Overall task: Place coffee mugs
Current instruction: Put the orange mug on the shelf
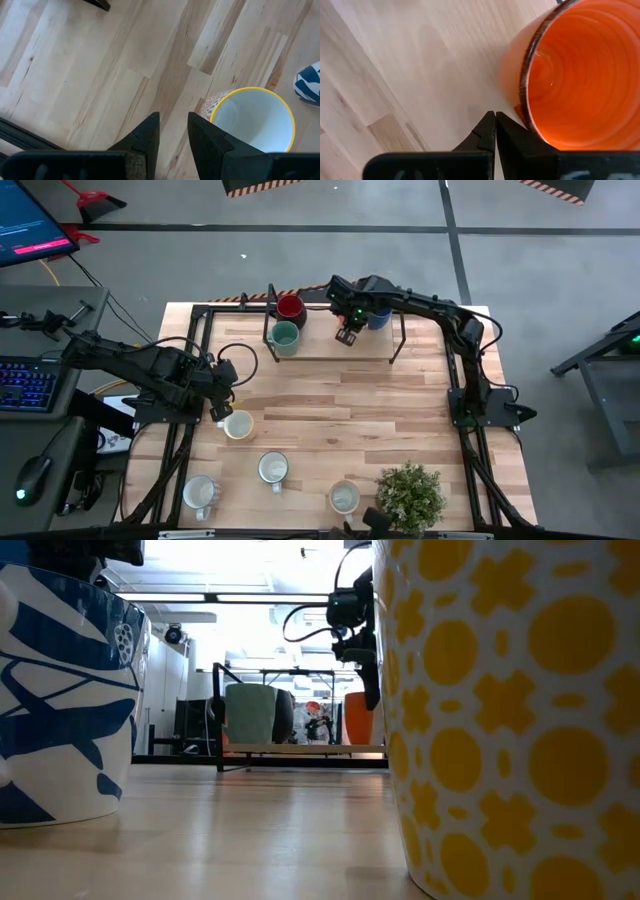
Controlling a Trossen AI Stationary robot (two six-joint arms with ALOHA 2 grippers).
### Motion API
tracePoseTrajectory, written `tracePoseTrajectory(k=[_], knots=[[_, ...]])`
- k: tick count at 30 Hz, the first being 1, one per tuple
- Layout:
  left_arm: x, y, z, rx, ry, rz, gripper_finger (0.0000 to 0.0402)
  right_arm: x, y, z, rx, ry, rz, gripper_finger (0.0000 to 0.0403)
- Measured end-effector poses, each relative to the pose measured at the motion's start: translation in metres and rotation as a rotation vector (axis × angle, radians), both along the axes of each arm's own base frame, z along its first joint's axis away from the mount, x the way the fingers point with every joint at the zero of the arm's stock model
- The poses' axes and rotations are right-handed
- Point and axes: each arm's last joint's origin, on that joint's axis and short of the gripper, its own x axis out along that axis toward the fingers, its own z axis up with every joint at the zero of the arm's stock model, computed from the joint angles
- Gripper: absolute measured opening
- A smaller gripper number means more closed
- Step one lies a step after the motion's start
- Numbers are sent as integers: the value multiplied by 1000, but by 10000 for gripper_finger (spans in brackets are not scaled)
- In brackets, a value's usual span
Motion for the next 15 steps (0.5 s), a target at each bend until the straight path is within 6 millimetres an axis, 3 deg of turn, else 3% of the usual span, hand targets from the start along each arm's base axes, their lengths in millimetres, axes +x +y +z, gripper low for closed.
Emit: tracePoseTrajectory(k=[15], knots=[[0,0,0,0,0,0,90,2,-2,1,-16,-23,-2,2]])
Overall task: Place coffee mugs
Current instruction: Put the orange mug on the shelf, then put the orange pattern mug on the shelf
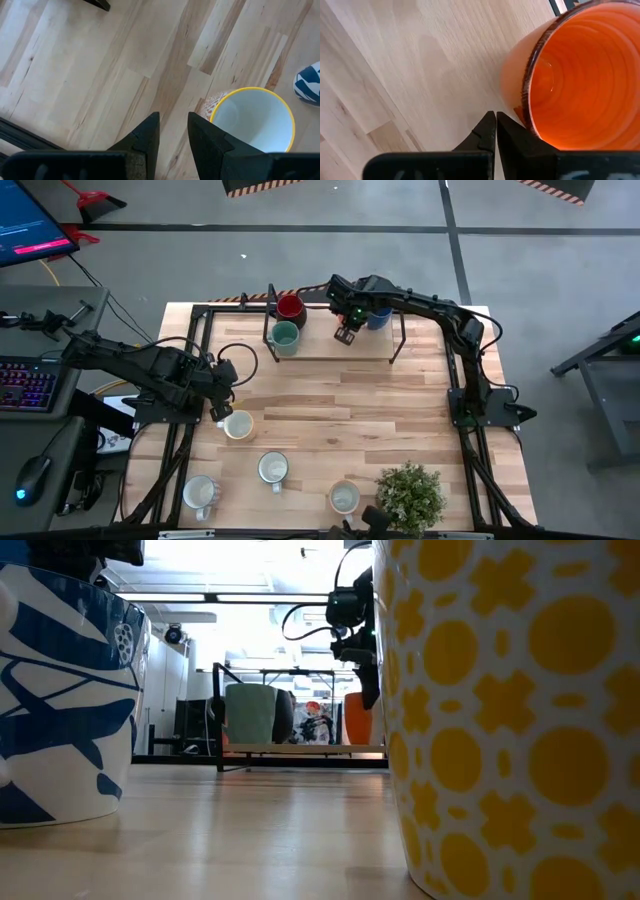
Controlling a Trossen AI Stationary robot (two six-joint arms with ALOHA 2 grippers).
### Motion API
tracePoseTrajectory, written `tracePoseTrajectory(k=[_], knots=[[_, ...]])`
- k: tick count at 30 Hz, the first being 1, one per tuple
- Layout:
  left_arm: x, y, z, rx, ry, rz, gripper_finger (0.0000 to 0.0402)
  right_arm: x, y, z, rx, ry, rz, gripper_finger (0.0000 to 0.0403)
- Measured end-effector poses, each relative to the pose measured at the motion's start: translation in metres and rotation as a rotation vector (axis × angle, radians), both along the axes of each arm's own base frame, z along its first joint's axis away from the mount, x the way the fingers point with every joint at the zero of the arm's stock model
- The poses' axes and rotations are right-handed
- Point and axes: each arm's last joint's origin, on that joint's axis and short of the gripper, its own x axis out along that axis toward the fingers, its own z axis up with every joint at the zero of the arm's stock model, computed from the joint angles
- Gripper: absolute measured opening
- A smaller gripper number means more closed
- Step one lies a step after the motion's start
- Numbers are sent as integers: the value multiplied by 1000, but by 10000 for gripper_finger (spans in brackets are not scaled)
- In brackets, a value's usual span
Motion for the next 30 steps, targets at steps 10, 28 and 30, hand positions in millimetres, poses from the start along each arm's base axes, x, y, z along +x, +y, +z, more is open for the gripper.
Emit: tracePoseTrajectory(k=[10,28,30], knots=[[0,0,0,0,0,0,90,0,-1,0,-23,10,-8,2],[0,0,0,0,0,0,90,4,23,-1,292,-70,99,2],[0,0,0,0,0,0,90,3,34,-2,363,-40,122,2]])
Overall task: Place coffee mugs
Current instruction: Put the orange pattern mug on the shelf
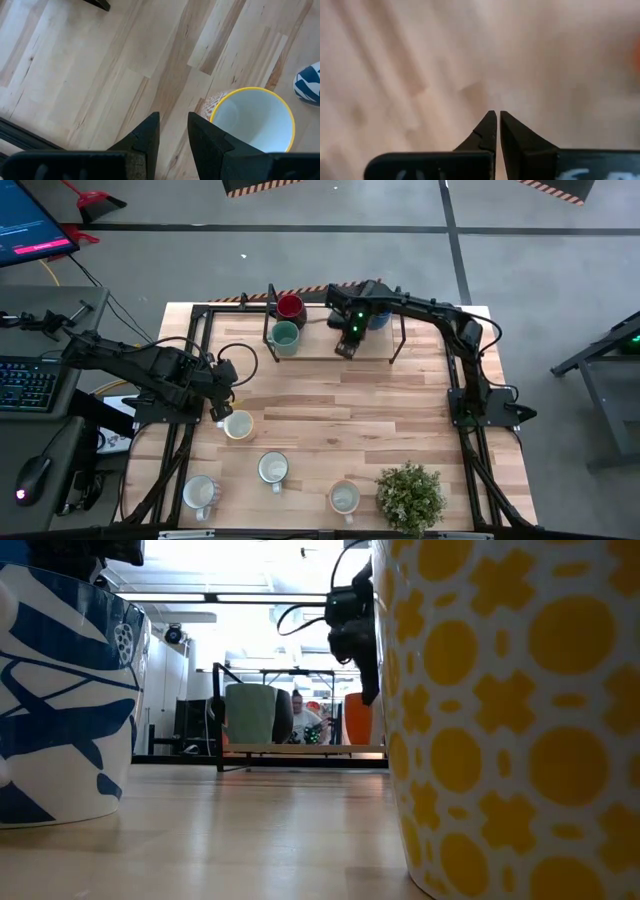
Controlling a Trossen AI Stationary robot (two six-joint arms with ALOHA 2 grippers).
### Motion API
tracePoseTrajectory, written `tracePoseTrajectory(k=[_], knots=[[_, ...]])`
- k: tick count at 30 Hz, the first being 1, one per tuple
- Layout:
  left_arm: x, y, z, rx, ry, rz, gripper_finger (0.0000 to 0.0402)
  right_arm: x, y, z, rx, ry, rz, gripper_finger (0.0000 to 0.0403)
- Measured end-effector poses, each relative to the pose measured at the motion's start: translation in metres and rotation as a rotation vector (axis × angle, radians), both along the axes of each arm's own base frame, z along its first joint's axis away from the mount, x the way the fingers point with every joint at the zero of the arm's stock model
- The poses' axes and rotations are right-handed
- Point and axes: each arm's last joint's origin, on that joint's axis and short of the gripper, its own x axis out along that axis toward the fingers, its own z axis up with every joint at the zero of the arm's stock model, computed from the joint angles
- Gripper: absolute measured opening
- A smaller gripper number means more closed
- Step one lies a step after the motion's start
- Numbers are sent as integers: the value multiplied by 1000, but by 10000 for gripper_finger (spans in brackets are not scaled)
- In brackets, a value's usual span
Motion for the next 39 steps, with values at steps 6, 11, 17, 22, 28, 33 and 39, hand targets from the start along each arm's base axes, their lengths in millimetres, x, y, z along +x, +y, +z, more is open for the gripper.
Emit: tracePoseTrajectory(k=[6,11,17,22,28,33,39], knots=[[0,0,0,1,0,-1,90,-9,46,1,150,225,113,2],[0,0,0,1,0,0,90,-5,81,6,140,262,222,2],[0,0,0,-3,-3,9,90,-8,122,27,75,219,388,2],[0,0,0,-12,-8,33,90,-24,146,58,5,139,479,2],[0,0,0,-10,-6,29,90,-59,158,105,-93,23,419,2],[0,0,0,4,1,-9,90,-100,162,146,-222,-94,320,2],[0,0,0,10,3,-17,90,-135,165,157,-337,-321,241,2]])
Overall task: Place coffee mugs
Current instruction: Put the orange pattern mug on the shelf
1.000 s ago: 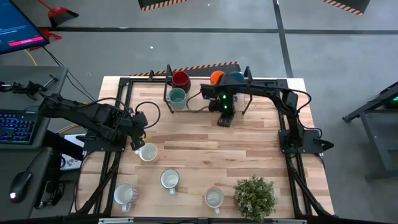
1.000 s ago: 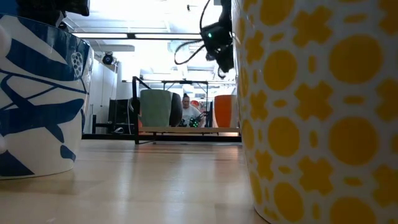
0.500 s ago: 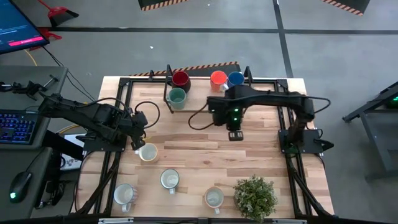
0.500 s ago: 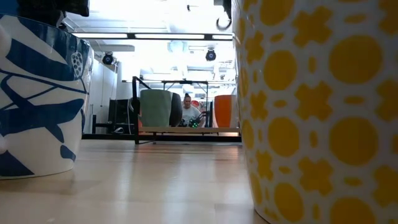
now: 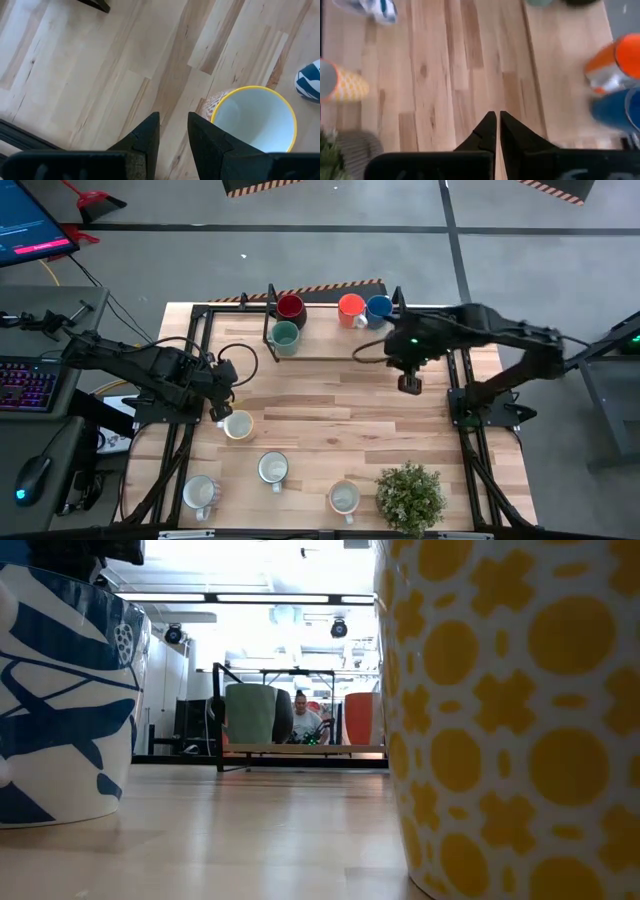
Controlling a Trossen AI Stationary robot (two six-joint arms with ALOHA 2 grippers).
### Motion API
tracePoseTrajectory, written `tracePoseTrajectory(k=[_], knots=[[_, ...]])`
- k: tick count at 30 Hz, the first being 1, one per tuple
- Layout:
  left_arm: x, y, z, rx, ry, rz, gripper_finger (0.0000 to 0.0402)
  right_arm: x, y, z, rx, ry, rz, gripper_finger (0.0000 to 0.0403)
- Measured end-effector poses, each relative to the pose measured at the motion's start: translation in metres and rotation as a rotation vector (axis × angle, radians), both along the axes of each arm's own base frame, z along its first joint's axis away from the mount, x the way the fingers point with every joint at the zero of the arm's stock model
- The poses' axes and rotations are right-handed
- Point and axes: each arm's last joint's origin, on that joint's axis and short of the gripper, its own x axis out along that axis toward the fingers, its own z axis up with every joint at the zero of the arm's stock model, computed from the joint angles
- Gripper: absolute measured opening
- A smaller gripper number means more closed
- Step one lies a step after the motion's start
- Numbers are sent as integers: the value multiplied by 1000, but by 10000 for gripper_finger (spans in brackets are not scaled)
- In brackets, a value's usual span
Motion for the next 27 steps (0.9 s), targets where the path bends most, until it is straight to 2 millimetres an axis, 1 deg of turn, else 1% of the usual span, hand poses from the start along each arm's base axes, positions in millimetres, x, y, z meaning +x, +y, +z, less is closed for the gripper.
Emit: tracePoseTrajectory(k=[2,4,6,9,12,14,18,21,25,27], knots=[[0,0,0,0,0,0,90,-10,0,-19,3,-72,-3,2],[0,0,0,-1,-1,2,90,-23,1,-47,26,-112,-22,2],[0,0,0,-3,-2,6,90,-36,2,-73,78,-162,-44,2],[0,0,0,-3,-2,6,90,-49,3,-108,154,-297,-77,2],[0,0,0,3,1,-7,90,-54,3,-135,178,-478,-72,2],[0,0,0,13,6,-34,90,-55,3,-153,159,-578,-42,2],[0,0,0,25,10,-54,90,-57,4,-189,160,-674,-13,2],[1,0,0,26,-7,-35,90,-59,4,-206,208,-702,-50,2],[7,-1,3,3,-79,-16,92,-59,4,-207,226,-719,-62,2],[12,-3,2,-20,-88,-24,99,-59,4,-206,226,-721,-64,2]])
